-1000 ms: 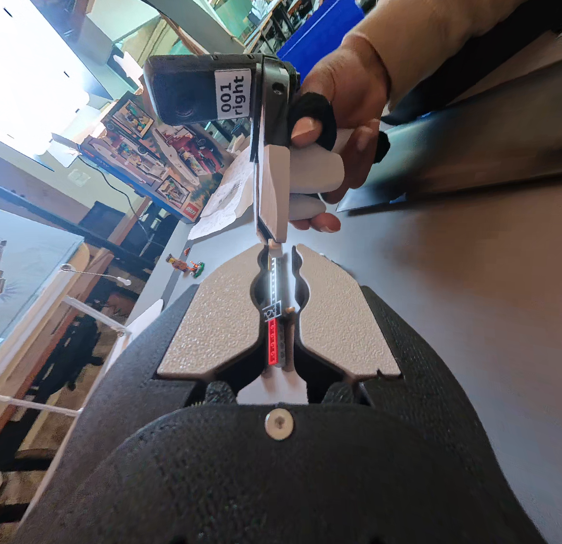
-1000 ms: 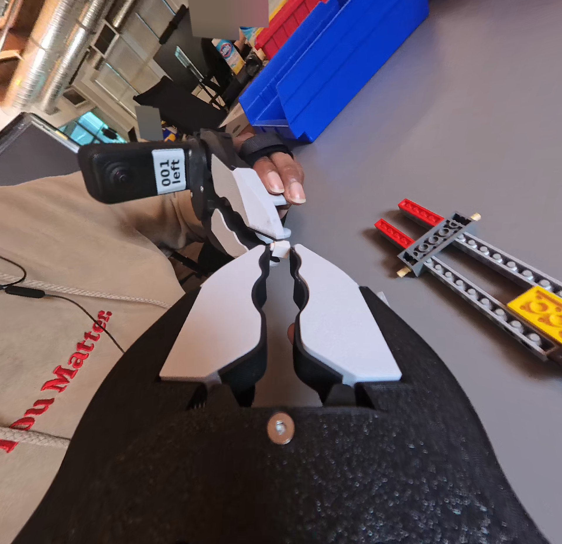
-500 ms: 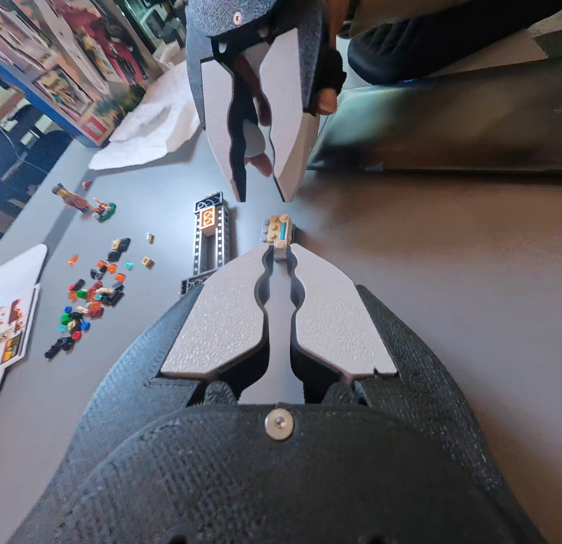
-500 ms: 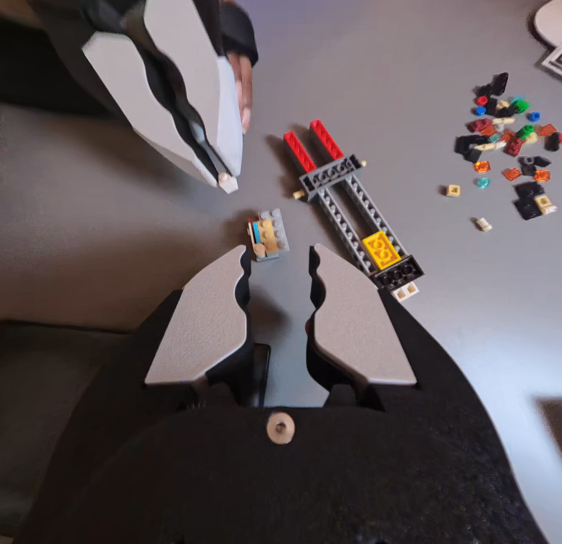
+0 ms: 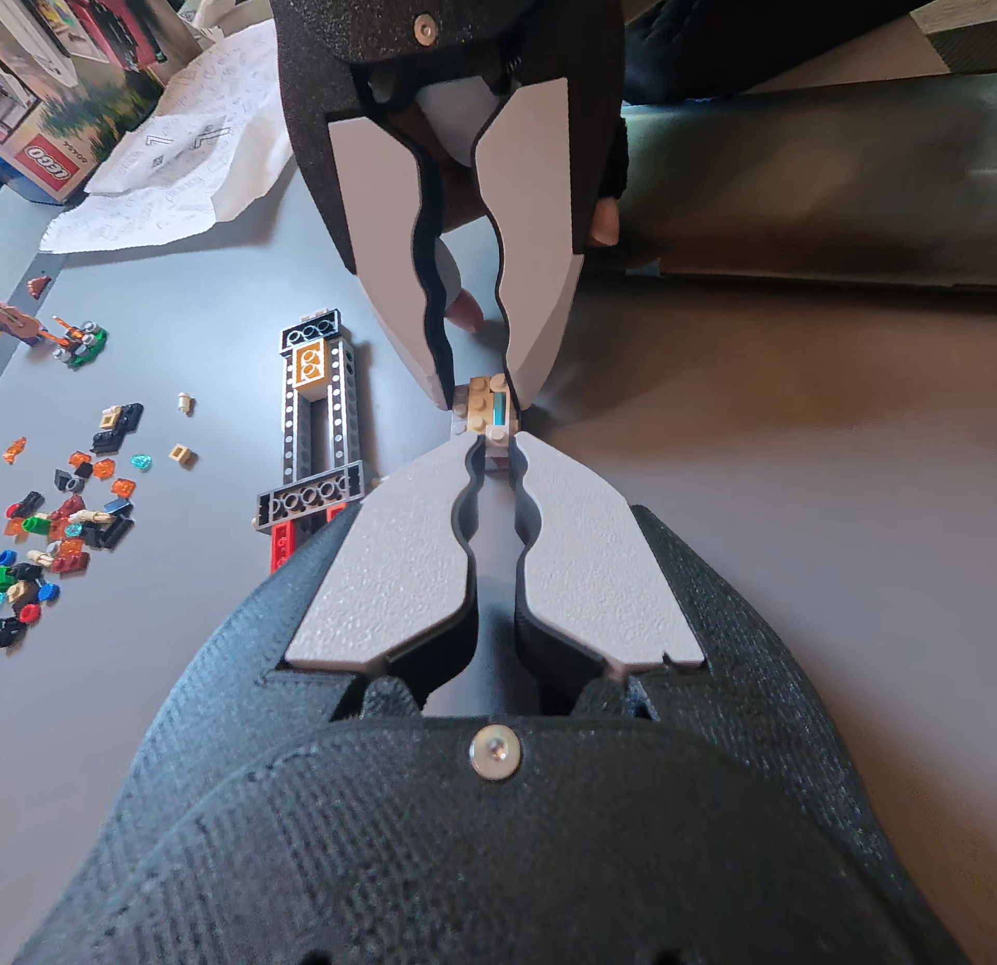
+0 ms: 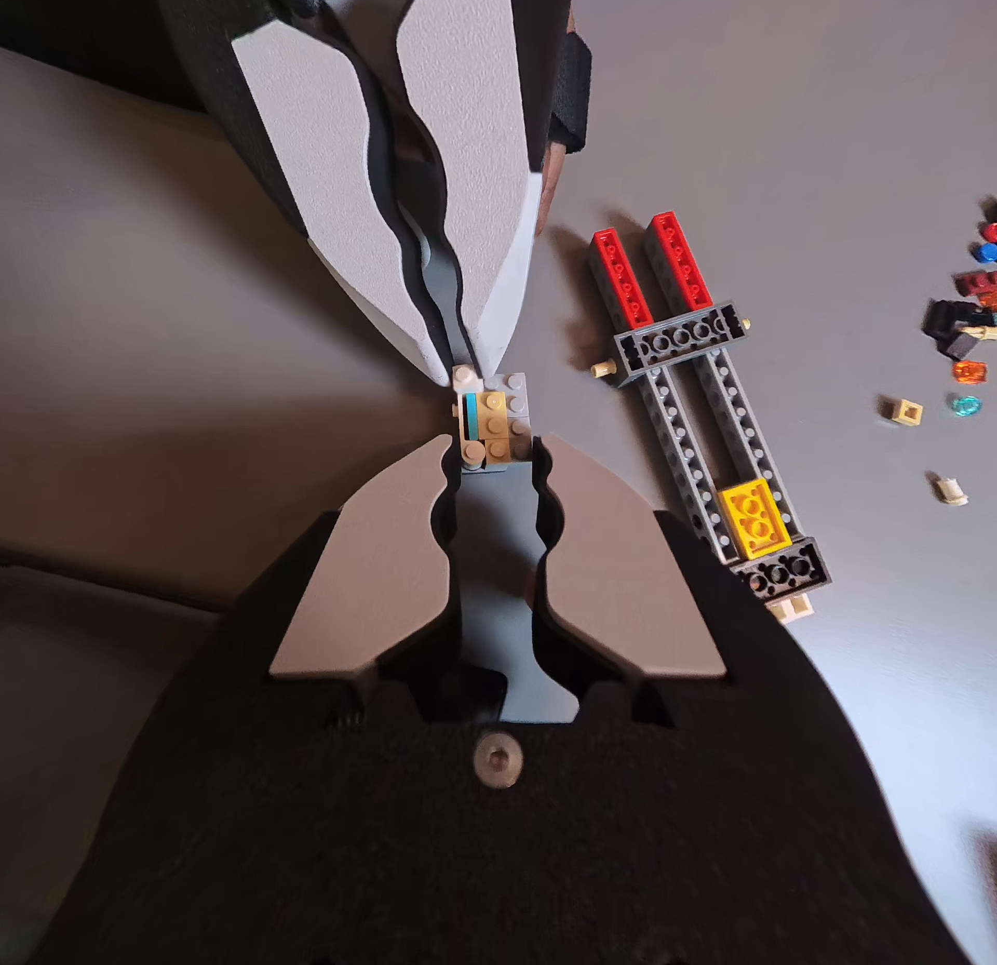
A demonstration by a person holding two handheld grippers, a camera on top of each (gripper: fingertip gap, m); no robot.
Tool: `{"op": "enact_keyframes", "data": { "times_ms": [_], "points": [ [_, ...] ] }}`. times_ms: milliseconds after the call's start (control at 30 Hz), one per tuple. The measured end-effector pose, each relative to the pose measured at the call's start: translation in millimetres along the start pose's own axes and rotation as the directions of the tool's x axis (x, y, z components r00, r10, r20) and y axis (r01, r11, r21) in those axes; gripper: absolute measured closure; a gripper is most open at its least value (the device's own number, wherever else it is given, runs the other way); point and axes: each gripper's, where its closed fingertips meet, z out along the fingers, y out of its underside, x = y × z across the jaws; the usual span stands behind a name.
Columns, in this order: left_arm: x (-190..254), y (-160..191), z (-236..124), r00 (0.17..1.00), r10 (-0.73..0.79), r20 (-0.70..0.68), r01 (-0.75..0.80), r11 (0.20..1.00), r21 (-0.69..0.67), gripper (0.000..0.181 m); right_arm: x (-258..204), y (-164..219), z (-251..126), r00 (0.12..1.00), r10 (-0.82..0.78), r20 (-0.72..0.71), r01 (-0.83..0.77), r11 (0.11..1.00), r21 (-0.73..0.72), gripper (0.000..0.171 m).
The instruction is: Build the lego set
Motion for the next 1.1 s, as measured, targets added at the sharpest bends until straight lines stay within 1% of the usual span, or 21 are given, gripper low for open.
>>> {"op": "enact_keyframes", "data": {
  "times_ms": [300, 633, 800, 967, 1100],
  "points": [
    [4.1, 1.2, -0.6, 1.000, -0.010, -0.023, 0.010, 1.000, -0.006, 0.173, -3.3, -0.4, 0.4, 1.000, 0.015, 0.017, -0.015, 1.000, 0.000, 0.146],
    [4.1, 3.1, 0.2, 1.000, -0.008, -0.018, 0.008, 1.000, -0.020, 0.173, -2.6, 0.0, 0.1, 0.999, 0.033, 0.016, -0.033, 0.999, -0.001, 0.146],
    [2.3, 5.6, 1.7, 1.000, 0.013, 0.005, -0.012, 0.999, -0.035, 0.162, -4.1, -0.2, 0.0, 0.998, 0.061, 0.035, -0.061, 0.998, 0.002, 0.146],
    [1.4, 6.4, 2.0, 0.999, 0.032, 0.020, -0.031, 0.999, -0.042, 0.162, -3.7, -0.3, -0.1, 0.997, 0.066, 0.036, -0.066, 0.998, 0.007, 0.146],
    [-2.0, 7.7, -9.5, 0.998, 0.050, 0.022, -0.049, 0.997, -0.066, 0.152, -3.7, 0.0, -0.2, 0.998, 0.063, 0.029, -0.063, 0.998, 0.007, 0.146]
  ]
}}
